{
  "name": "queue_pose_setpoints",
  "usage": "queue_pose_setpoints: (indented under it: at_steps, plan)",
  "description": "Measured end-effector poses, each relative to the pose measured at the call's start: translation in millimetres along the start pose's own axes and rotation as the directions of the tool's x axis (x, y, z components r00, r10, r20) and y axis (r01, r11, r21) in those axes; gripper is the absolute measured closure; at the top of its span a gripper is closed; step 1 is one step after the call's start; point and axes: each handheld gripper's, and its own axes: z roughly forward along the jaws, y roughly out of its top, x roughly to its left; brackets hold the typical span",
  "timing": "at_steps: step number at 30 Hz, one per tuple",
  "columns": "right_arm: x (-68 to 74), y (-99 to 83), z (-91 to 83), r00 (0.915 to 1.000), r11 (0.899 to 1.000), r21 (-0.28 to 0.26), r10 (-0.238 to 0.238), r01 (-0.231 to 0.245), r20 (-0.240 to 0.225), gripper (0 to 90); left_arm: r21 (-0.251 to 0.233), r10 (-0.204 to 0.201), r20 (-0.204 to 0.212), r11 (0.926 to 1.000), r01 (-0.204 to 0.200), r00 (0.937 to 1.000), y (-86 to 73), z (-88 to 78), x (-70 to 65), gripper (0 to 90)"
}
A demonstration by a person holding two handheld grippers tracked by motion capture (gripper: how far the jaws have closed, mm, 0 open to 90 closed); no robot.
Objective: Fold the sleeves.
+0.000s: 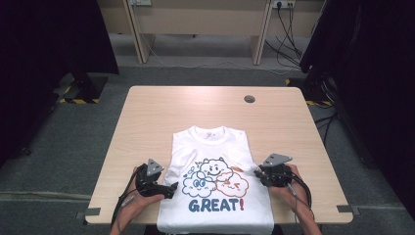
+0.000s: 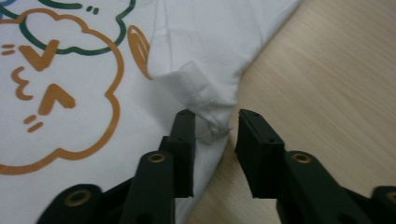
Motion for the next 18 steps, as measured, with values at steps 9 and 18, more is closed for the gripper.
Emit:
queue_pose_setpoints:
  at_steps: [9, 18]
  plan:
    - [-11.8, 0.4, -13.7, 0.9986, 1.0, -0.025, -0.014, 0.015, 0.052, 68.7, 0.0, 0.0, 0.0, 1.0, 0.0, 1.0, 0.0, 0.0, 0.0, 0.0]
    - [-29.7, 17.7, -2.5, 0.9867, 0.982, -0.103, 0.162, -0.161, 0.001, 48.5, 0.0, 0.0, 0.0, 1.0, 0.0, 1.0, 0.0, 0.0, 0.0, 0.0]
